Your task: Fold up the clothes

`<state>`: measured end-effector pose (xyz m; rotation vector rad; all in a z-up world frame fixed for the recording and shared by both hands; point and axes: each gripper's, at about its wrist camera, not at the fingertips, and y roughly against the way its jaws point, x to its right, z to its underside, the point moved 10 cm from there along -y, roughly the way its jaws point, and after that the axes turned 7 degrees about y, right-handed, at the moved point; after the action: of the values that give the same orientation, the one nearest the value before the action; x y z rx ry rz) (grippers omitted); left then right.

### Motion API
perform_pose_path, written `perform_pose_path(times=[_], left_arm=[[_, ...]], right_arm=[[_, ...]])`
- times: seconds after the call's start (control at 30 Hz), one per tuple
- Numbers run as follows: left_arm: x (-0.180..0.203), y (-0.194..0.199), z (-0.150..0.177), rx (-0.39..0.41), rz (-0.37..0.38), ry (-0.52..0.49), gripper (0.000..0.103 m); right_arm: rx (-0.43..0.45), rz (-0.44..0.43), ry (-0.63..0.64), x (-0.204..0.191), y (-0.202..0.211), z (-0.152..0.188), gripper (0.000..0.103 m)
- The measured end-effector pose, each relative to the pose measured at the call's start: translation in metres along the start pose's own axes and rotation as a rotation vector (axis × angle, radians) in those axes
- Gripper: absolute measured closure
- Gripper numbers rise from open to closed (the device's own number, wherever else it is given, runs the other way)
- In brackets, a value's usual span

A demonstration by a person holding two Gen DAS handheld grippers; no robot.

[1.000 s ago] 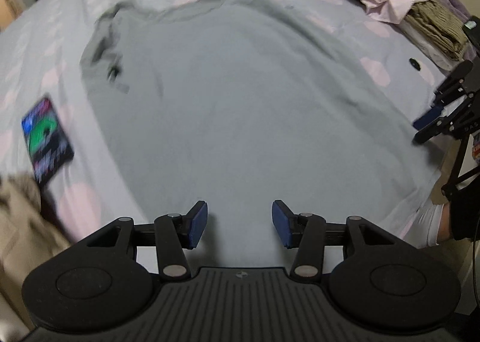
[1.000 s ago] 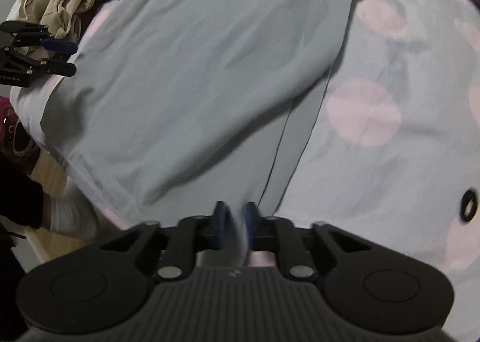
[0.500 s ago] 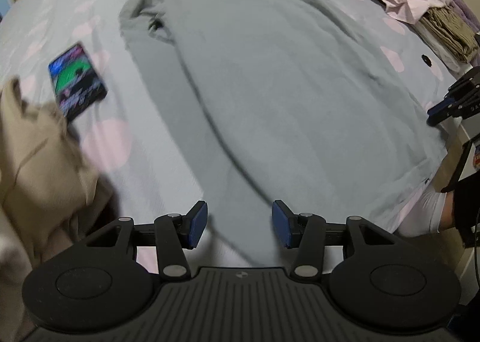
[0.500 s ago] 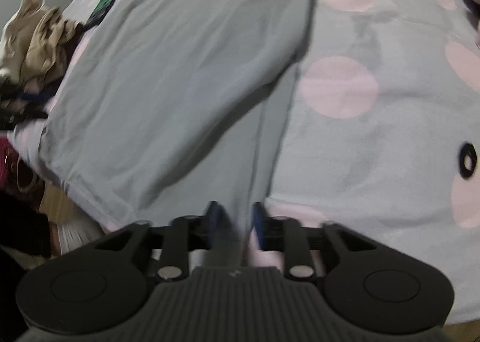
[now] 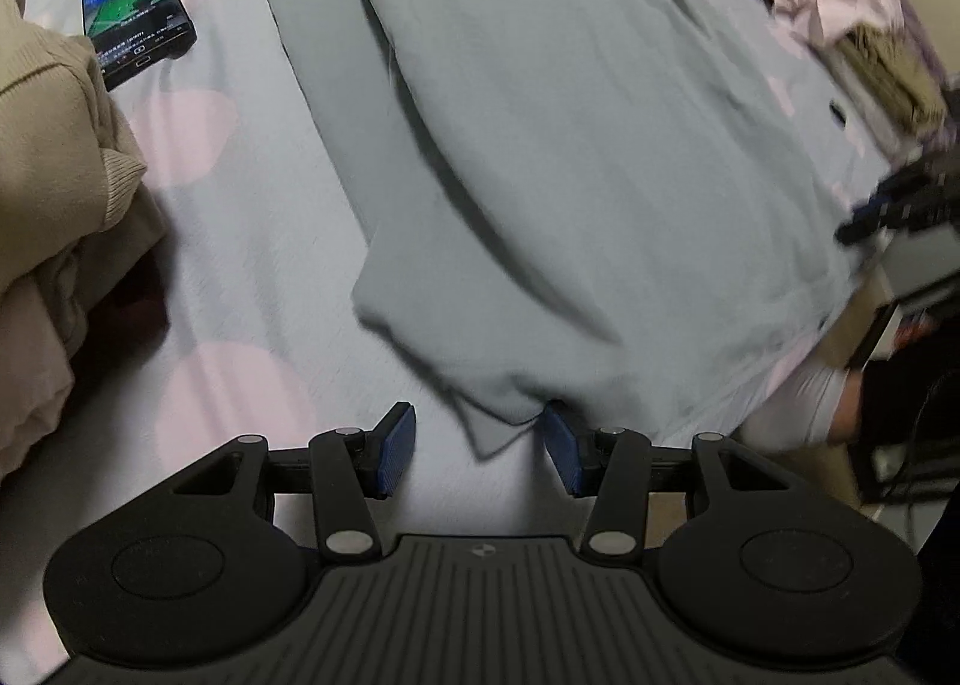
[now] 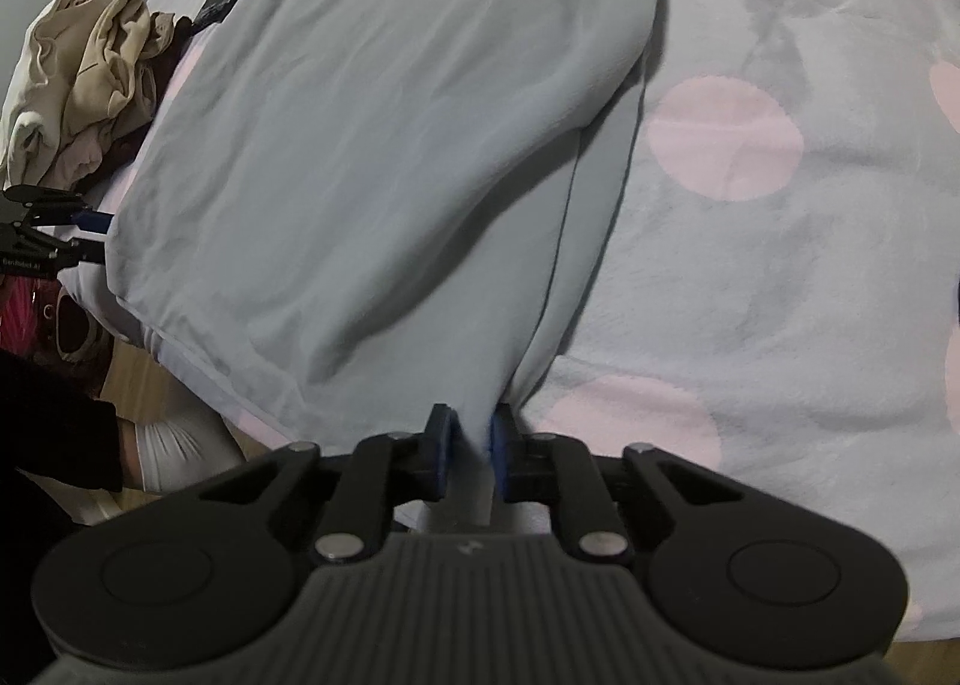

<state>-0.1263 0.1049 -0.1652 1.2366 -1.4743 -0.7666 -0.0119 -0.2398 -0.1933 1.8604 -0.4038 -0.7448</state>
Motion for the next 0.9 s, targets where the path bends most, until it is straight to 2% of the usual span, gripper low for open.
perform_pose_path(times=[0.03,0.17,0.33,0.4,0.47,0.5,0.57,0.7,0.77,0.83,0.87,0.9], left_arm=[[0.003,0.003,-0.004,0.026,-0.004,-0.019,0.099],[0.02,0.02,-0.018,0.12,-0.008,-0.092,0.1],[0.044,0.066,-0.031,0.22,0.077,-0.106,0.1],[0.054,0.077,-0.029,0.22,0.15,-0.089,0.1],[0.062,0.075,-0.02,0.17,0.195,-0.103,0.1],[0.062,0.066,-0.015,0.13,0.17,-0.12,0.1],[0.059,0.047,-0.004,0.046,0.107,-0.155,0.1],[0.039,0.01,0.01,-0.081,-0.128,-0.267,0.098],[0.031,0.003,0.015,-0.116,-0.246,-0.358,0.091],[0.033,0.007,0.012,-0.079,-0.275,-0.407,0.082],[0.036,0.01,0.009,-0.046,-0.26,-0.415,0.079],[0.039,0.013,0.005,-0.015,-0.233,-0.417,0.071]], right_arm=[[0.003,0.001,-0.002,0.0,0.002,0.0,0.089],[0.047,-0.011,0.003,0.001,0.025,-0.004,0.093],[0.133,-0.055,0.009,0.005,0.072,-0.013,0.096],[0.168,-0.073,0.012,0.007,0.092,-0.016,0.097],[0.187,-0.092,0.012,0.011,0.106,-0.017,0.097],[0.187,-0.102,0.01,0.014,0.11,-0.017,0.097],[0.144,-0.051,-0.01,0.025,0.101,-0.014,0.097],[-0.009,0.052,0.015,0.038,0.066,0.004,0.097],[-0.056,0.126,0.084,0.037,0.058,0.008,0.097],[-0.074,0.174,0.118,0.039,0.056,0.01,0.098],[-0.066,0.18,0.114,0.042,0.058,0.009,0.098],[-0.059,0.187,0.109,0.045,0.059,0.008,0.102]])
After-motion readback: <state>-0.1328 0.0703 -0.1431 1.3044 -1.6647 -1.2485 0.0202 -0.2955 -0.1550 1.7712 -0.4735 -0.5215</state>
